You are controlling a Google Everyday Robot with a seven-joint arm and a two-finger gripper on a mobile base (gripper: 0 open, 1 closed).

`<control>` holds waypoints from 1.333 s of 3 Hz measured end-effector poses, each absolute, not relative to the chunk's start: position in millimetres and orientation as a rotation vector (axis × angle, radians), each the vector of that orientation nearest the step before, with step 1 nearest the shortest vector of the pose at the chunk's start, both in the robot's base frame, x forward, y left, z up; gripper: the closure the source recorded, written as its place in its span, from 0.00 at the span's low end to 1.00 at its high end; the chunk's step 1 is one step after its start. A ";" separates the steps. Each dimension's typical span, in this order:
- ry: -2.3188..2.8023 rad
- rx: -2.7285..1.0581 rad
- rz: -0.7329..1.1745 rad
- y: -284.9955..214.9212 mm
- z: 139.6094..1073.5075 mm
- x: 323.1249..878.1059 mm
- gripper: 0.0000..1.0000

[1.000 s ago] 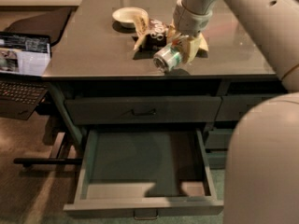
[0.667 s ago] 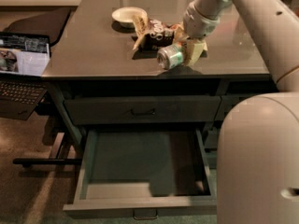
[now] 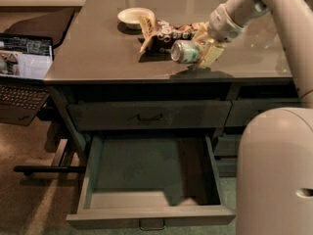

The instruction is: Pick 7up can from middle drawer and place on counter

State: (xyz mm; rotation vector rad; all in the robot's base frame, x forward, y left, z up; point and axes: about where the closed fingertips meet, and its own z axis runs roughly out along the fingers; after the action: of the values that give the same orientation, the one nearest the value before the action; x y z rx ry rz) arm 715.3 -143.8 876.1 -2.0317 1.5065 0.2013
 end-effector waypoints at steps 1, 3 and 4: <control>1.563 -1.974 0.190 -154.9 883.6 713.5 0.87; 1.746 -1.949 0.142 -170.3 881.2 710.8 0.47; 1.831 -1.936 0.126 -174.5 876.9 711.2 0.23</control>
Offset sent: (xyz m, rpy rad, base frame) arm -0.0143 -0.0354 0.0146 -0.0960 0.0687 -0.1996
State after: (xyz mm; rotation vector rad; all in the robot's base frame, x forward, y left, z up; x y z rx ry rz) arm 711.2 -174.5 876.9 -1.9356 1.8306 0.1255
